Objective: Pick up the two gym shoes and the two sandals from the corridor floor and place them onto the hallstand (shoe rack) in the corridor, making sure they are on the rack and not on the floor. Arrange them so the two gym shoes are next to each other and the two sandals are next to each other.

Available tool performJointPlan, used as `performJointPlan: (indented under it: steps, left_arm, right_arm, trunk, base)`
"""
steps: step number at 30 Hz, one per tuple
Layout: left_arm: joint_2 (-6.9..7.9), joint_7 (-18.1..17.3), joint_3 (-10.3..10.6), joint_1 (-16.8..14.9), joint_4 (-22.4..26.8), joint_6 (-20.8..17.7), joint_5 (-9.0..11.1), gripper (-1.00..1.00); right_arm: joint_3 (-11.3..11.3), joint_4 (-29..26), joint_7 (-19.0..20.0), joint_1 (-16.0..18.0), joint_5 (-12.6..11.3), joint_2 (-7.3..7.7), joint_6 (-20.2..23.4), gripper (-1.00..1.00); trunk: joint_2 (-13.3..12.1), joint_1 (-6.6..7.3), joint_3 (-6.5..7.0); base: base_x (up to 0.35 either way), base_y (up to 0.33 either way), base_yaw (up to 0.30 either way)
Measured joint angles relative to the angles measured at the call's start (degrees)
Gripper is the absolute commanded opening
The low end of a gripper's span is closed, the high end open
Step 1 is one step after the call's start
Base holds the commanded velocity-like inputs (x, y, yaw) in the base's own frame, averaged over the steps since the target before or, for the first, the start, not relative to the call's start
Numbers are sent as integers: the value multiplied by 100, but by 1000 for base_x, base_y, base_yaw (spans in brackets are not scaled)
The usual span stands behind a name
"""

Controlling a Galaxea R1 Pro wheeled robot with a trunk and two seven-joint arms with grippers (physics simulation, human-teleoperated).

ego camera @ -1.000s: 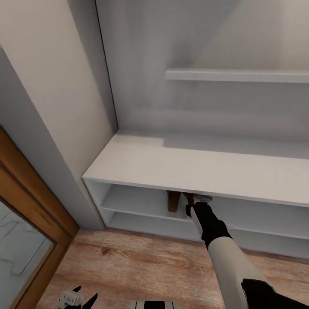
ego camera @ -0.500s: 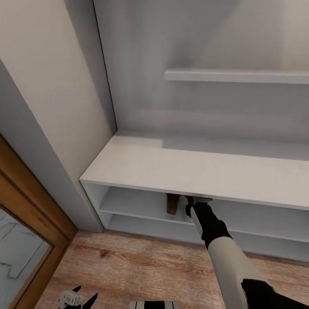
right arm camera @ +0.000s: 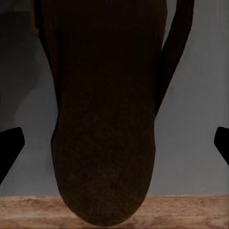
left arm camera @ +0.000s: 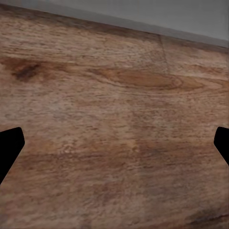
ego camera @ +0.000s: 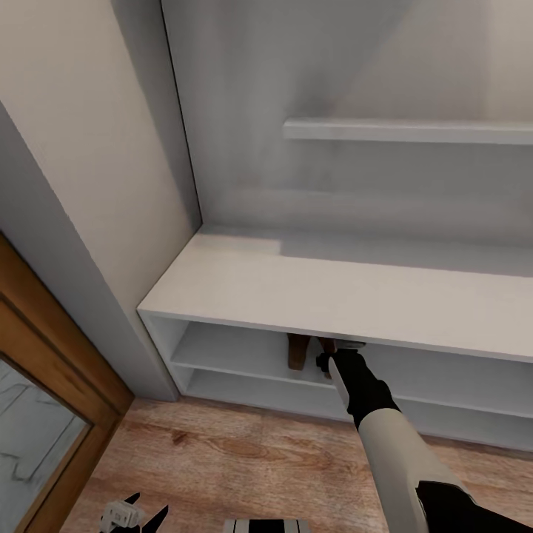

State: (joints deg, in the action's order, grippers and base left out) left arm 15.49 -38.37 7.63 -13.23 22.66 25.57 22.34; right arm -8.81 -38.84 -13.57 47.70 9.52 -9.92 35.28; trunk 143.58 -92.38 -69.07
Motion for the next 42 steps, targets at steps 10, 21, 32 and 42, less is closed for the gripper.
performJointPlan:
  steps: [10, 21, 32, 42]
  left_arm:
    - [0, 0, -3, 0, -1, -4, 1, 100]
    - [0, 0, 0, 0, -4, 0, 1, 100]
    - [0, 0, 1, 0, -4, 0, 1, 100]
    - [0, 0, 1, 0, -2, 0, 1, 100]
  right_arm:
    - [-1, 0, 0, 0, 0, 0, 0, 100]
    - [-1, 6, -1, 0, 0, 0, 0, 100]
    - [-1, 0, 0, 0, 0, 0, 0, 100]
    - [1, 3, 0, 0, 0, 0, 0, 100]
  trunk:
    - [0, 0, 0]
    - [0, -3, 0]
    - [0, -4, 0]
    - [0, -4, 0]
  base:
    - [0, 0, 0]
    - [-179, 0, 0]
    - [-331, 0, 0]
    - [-337, 0, 0]
